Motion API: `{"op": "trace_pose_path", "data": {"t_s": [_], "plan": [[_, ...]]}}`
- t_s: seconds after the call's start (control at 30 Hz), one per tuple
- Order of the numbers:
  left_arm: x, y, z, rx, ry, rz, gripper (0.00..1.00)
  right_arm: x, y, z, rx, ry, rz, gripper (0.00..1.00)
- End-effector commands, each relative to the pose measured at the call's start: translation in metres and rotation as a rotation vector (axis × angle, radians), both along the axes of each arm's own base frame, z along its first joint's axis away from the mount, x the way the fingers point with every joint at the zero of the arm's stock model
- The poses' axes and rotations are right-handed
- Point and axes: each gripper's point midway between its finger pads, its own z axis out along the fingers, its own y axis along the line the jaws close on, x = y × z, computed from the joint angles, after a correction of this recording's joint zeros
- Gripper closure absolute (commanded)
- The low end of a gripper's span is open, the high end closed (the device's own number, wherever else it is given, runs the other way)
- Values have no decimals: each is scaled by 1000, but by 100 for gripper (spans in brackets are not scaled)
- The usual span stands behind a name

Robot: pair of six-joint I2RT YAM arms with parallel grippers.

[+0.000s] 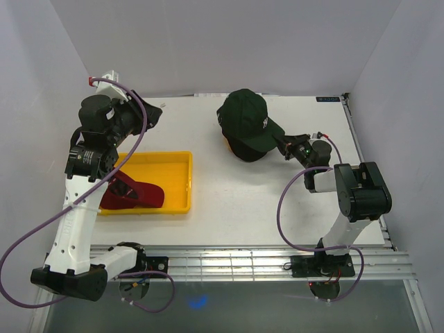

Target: Stack the hats

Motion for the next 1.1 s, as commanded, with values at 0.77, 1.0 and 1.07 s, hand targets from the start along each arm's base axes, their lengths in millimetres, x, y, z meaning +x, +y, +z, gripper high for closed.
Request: {"op": "trace_pose_path", "data": {"t_s": [0.77,1.0,1.07], "plan": [[10,-2,-13,7,33,0,51,-64,-2,-159,-482,459,95,92],[18,-7,-41,0,100,-10,51,-76,5,-179,-495,496,120,92],[20,-9,-52,0,124,-17,51,-80,8,-184,-493,521,132,92]]}}
